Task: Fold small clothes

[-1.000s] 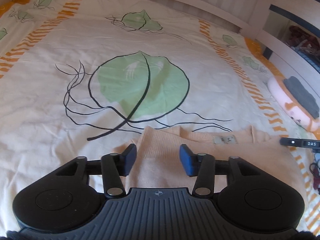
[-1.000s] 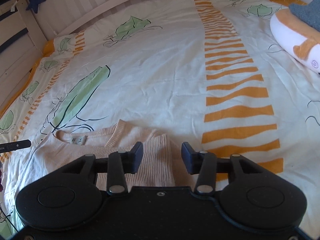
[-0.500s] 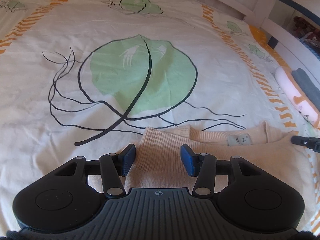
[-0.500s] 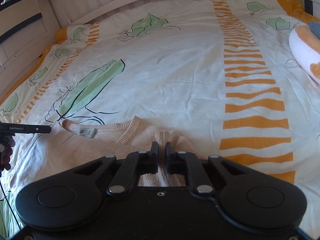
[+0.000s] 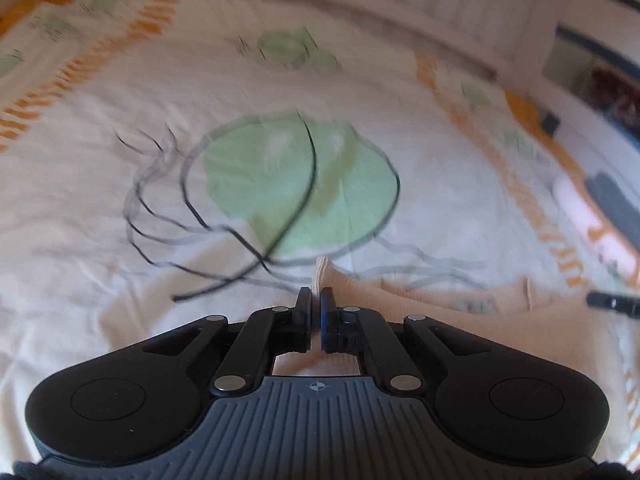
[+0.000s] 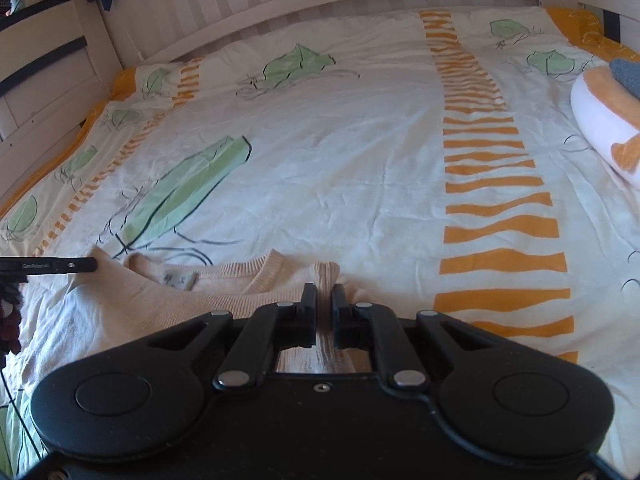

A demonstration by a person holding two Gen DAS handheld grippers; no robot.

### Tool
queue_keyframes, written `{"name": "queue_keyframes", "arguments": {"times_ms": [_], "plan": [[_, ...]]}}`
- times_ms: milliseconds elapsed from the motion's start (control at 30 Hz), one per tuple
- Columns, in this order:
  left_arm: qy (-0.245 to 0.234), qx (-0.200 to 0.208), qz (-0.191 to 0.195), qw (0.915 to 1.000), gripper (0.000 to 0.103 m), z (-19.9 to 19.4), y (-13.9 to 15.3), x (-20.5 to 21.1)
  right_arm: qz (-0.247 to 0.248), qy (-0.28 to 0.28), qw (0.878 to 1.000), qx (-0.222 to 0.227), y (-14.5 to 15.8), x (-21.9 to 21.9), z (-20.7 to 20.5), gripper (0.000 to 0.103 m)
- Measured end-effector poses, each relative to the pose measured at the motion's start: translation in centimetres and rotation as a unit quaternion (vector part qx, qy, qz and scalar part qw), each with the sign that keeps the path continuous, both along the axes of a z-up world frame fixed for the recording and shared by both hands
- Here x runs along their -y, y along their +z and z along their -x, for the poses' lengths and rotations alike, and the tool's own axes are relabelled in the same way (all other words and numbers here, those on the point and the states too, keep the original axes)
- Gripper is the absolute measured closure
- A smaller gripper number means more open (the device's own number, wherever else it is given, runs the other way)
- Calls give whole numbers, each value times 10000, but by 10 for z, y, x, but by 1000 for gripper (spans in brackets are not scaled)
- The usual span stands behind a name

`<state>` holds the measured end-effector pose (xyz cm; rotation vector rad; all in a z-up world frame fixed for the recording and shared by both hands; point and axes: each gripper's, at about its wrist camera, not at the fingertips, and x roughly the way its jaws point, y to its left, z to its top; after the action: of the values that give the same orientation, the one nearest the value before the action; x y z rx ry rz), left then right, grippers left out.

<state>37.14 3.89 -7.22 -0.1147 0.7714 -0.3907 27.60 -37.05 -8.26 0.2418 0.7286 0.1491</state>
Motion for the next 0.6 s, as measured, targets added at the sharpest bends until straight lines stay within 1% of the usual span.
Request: {"name": "queue_keyframes", "arguments": {"times_ms": [67, 133, 167, 200, 233, 267, 300, 367, 400, 433, 467, 500, 533, 567, 600], "plan": [[130, 106, 79, 9998, 99, 4, 8, -9, -25, -72, 9999, 134, 4, 1, -1, 89], [337, 197, 36, 9992, 99, 4, 11, -14, 19, -155, 9997, 194, 4, 2, -7, 89], [336, 191, 26, 9993, 99, 1, 10, -15, 7, -170, 9997, 178, 2, 2, -10, 89], [285, 83, 20, 9996, 99, -3, 5, -14, -39, -157, 9998, 101, -2, 3, -14, 88], [236, -64, 33, 9997, 99, -8, -2, -13, -56, -142, 9999, -40, -9, 3, -18, 86], [217, -241, 30, 9995, 96, -12, -11, -12, 1, -162, 9997, -164, -17, 3, -21, 82], [229, -361, -14, 9991, 96, -14, -19, -10, 121, -205, 9993, -273, -24, 2, -22, 80], [318, -500, -70, 9982, 94, -13, -33, -12, 261, -286, 9987, -341, -32, 3, -21, 80], [361, -531, -17, 9979, 93, -11, -37, -15, 226, -314, 9987, -324, -31, 5, -19, 70], [402, -562, 54, 9976, 90, -10, -38, -18, 235, -371, 9987, -271, -28, 6, -18, 54], [424, -611, 133, 9971, 76, -9, -37, -22, 277, -421, 9986, -172, -23, 7, -15, 46], [421, -605, 165, 9971, 60, -8, -34, -23, 290, -440, 9986, -43, -18, 8, -12, 35], [403, -522, 140, 9977, 51, -4, -28, -24, 274, -450, 9986, 73, -13, 8, -10, 29], [382, -350, -12, 9987, 30, 1, -19, -21, 255, -456, 9985, 133, -9, 8, -8, 28], [313, -191, -156, 9992, 20, 8, -10, -17, 248, -451, 9986, 153, -6, 7, -6, 27]]}}
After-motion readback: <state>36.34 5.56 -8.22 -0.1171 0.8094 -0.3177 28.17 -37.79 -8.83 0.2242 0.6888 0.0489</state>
